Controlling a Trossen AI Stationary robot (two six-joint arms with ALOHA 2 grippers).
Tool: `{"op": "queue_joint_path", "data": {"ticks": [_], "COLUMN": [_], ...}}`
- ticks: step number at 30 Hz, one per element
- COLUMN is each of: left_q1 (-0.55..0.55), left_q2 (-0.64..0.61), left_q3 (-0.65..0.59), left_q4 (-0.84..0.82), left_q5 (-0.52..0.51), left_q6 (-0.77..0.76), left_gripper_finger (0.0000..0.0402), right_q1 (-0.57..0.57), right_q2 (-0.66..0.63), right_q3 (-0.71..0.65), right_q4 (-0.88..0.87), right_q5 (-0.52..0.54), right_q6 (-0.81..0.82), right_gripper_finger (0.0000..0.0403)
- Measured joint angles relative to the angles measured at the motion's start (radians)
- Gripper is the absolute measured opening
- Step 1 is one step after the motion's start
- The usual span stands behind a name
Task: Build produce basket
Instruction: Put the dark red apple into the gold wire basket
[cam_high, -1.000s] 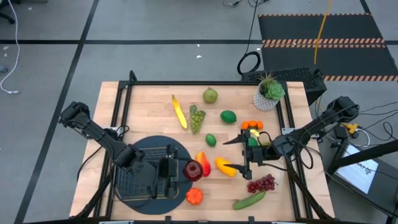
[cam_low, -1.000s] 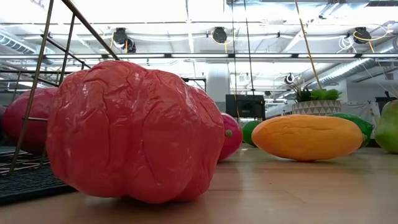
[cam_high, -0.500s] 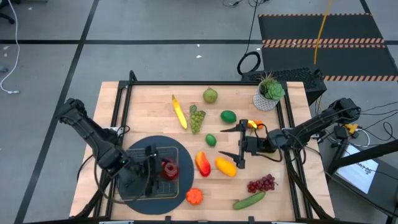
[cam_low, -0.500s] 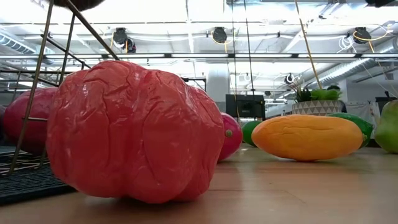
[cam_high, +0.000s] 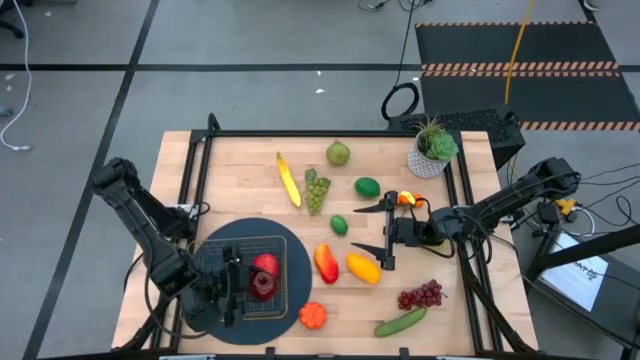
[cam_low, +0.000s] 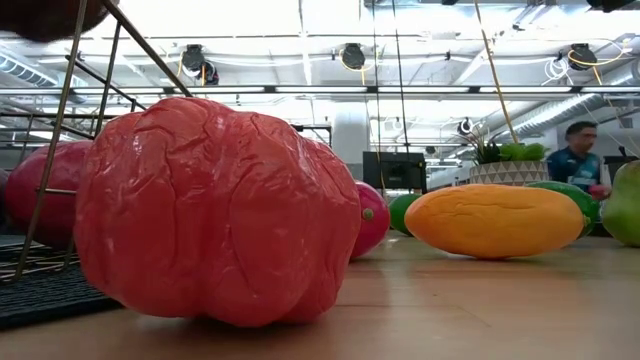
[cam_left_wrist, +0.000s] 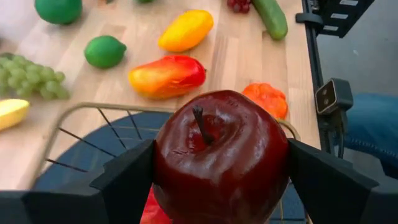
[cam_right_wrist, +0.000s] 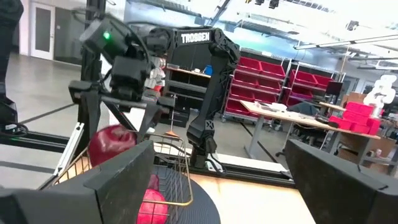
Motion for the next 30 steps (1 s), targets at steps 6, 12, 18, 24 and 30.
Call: {"op": "queue_joint_path", "data": {"ticks": [6, 12, 18, 24, 30], "left_q1": [-0.004, -0.004, -0.004, -0.004, -0.004], "left_q2": [0.0, 0.0, 0.0, 0.0, 0.0], "left_q3": [-0.112, -0.206, -0.273, -0.344, -0.416], "left_q4": [0.144, 0.242, 0.37, 0.463, 0.604], "left_q5": [-0.011, -0.015, -0.012, -0.008, -0.008], "left_q6": [-0.002, 0.0, 0.026, 0.034, 0.089], "left_gripper_finger": [0.0337, 0.0337, 0.0337, 0.0337, 0.0337], "right_q1": [0.0, 0.0, 0.0, 0.0, 0.007], "right_q2": [0.0, 0.0, 0.0, 0.0, 0.0], "right_q3": [0.0, 0.0, 0.0, 0.0, 0.0], "right_q4": [0.0, -0.002, -0.015, -0.016, -0.016], "right_q5": [0.0, 0.0, -0.001, -0.001, -0.001], "right_q6": [0.026, 0.022, 0.027, 0.052, 0.052], "right_gripper_finger": [0.0357, 0.0357, 0.0357, 0.0357, 0.0357]}}
